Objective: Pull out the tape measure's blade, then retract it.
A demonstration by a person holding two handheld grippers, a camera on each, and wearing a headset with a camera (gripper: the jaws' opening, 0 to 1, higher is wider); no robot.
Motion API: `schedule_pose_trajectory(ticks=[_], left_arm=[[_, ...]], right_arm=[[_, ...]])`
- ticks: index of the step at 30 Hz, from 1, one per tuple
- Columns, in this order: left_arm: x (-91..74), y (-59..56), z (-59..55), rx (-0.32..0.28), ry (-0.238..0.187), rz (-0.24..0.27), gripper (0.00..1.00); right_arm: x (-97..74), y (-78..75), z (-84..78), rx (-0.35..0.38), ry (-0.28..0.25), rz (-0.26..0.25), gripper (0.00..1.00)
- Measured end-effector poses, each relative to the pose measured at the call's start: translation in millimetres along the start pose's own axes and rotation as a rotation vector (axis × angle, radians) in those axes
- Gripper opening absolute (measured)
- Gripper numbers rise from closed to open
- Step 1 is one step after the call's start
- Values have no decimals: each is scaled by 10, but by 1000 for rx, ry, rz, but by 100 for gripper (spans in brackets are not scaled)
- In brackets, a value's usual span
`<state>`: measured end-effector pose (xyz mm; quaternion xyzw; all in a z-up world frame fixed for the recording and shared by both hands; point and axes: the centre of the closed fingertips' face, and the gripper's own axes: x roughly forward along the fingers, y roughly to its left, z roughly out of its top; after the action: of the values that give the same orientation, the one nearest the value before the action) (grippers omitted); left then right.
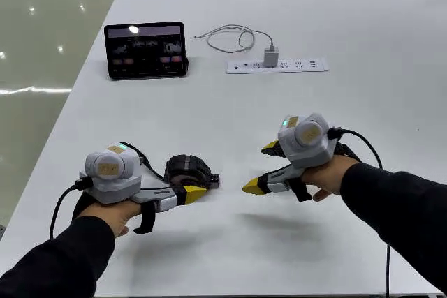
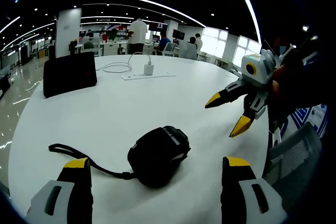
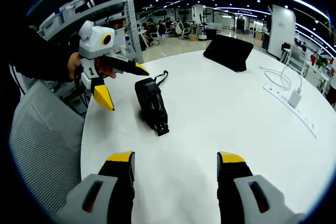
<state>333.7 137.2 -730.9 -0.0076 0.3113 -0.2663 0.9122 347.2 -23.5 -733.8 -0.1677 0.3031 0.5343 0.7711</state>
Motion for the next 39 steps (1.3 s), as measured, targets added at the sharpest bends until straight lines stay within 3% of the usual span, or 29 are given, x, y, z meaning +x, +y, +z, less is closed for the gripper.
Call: schedule_pose_trajectory(ticks=[6, 11, 16, 19, 26, 31, 39], left_arm=[[-151, -27, -64, 44, 16, -24, 100], [-288, -20, 17, 20, -31, -38, 100], [-374, -8, -23, 38, -2, -38, 100], [-430, 4, -38, 41, -20, -48, 100], [-518, 50, -96, 62, -15, -35, 100], [-603, 108, -93, 65, -22, -13, 100], [-715, 113, -234, 57, -2, -23, 100]], right_arm=[[-243, -6, -211, 5, -6, -43, 63], [-429, -20, -374, 23, -10, -74, 68], [-619, -98, -518, 72, -18, -116, 70], [-734, -134, -609, 83, -20, -137, 74], [-1054, -196, -806, 103, -21, -196, 82], [-1253, -213, -949, 166, -45, -225, 90], [-1534, -243, -1225, 186, -33, -259, 100]])
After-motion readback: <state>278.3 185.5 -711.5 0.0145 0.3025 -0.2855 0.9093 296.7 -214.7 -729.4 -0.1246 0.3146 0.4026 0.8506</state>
